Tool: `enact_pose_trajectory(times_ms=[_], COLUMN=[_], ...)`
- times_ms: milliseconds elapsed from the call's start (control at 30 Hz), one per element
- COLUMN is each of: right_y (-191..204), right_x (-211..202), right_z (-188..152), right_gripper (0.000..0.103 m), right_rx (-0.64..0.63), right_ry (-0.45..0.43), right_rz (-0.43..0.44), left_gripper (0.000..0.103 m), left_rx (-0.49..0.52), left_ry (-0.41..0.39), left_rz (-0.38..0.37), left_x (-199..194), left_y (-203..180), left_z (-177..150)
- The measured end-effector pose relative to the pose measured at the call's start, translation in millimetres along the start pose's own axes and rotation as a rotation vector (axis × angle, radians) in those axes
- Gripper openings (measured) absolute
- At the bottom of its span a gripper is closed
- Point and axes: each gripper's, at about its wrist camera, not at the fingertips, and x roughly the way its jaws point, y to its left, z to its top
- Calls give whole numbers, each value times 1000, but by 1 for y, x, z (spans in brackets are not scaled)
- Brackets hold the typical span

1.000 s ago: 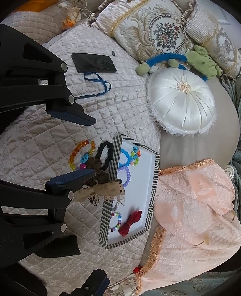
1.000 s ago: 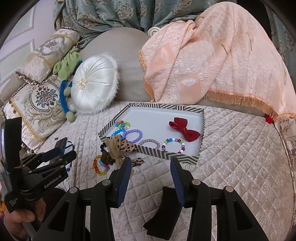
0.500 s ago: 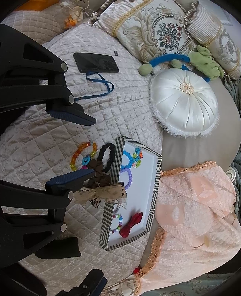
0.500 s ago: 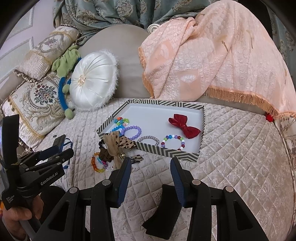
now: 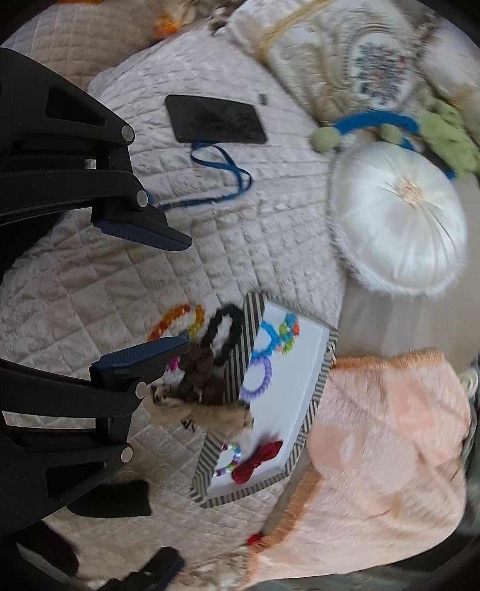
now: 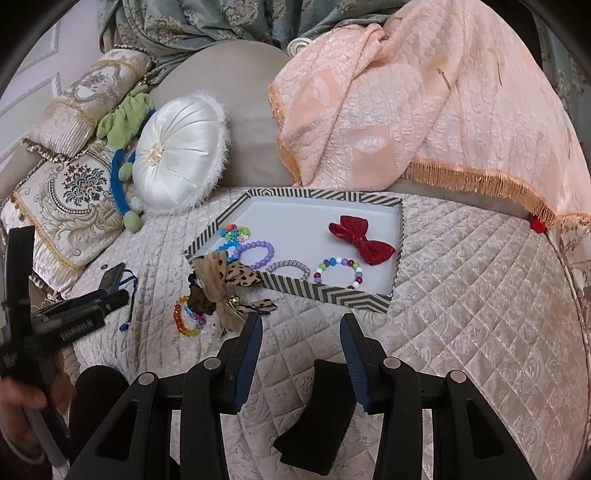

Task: Organize jewelry
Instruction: 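Move the left tool over the orange beaded bracelet while the right tool approaches the leopard-print bow, then grasp the orange beaded bracelet with the left tool while the right tool grasps the leopard-print bow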

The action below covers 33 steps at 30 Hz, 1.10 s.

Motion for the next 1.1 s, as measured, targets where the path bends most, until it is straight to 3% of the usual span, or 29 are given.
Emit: enact_pose_trajectory(times_ms=[200,400,567,767,1100], right_y=[-12,-13,-8,2,54], right_x=[16,30,42,56,117], right_z=[-6,-10,-11,-5,4], right_gripper=[42,42,42,42,42], right_rx=[30,23,1,-9,-146], right_ry=[40,83,111,133,192], right_rz=[8,27,42,101,248], left_gripper=[49,57,57,57,56], left_rx=[-81,-97,-6,22,74], left_ry=[81,155,193,220,220], left_rz=[-30,-119,-62,-13,-23], left_x=[22,46,73,98,120], left_y=[34,30,6,-2,-10], left_z=[10,9,5,8,3])
